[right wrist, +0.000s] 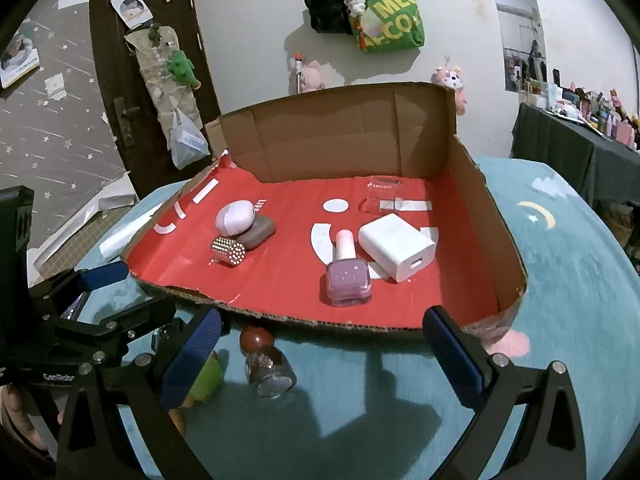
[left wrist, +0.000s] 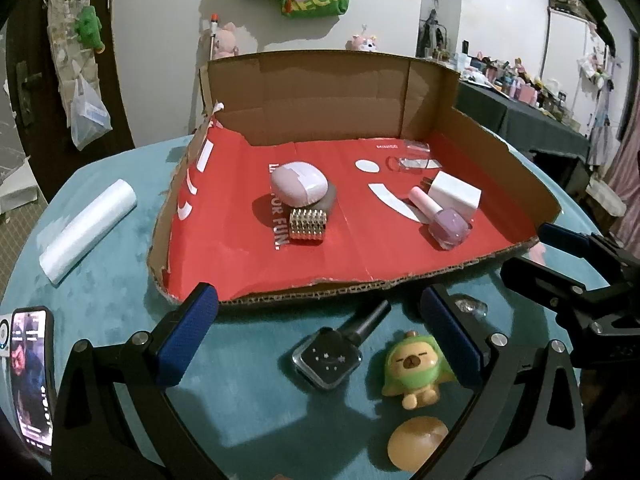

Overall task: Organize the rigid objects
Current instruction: 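Withdraw both tools from the box toward the remaining table items, then move right tool to the round glass jar while left tool approaches black nail polish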

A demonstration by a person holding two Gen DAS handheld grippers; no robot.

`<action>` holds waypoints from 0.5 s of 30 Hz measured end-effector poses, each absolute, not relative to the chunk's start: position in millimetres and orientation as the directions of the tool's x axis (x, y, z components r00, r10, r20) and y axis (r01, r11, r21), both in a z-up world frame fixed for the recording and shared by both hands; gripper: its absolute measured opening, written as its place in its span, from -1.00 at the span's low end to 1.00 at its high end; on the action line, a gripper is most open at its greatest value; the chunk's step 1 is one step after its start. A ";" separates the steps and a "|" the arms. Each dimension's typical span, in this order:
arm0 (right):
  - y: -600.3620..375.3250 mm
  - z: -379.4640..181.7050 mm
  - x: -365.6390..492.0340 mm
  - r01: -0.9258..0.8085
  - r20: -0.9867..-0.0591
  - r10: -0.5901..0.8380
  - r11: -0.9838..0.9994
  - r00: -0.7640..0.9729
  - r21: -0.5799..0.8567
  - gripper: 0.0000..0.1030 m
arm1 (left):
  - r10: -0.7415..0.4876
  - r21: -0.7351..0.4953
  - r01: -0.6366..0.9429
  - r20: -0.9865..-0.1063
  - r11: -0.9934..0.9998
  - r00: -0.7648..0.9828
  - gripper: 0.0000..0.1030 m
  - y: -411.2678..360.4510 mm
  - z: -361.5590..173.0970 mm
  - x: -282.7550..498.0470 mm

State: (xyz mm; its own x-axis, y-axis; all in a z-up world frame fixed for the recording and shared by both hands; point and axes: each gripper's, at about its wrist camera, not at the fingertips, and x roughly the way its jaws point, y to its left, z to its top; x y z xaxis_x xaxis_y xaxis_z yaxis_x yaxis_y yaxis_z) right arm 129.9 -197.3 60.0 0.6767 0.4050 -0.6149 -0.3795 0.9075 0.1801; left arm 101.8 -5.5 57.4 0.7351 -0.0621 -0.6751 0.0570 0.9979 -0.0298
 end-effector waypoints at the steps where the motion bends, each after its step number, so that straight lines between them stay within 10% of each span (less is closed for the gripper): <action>1: -197.8 59.1 128.8 -0.378 -0.618 0.404 0.908 0.675 0.181 1.00 | -0.063 -0.031 0.057 -0.677 0.998 0.733 1.00 -5.5 56.4 100.5; 15: -200.9 48.8 116.6 -0.366 -0.645 0.390 0.913 0.657 0.179 1.00 | -0.059 -0.026 0.057 -0.701 0.998 0.710 1.00 -8.1 45.4 84.3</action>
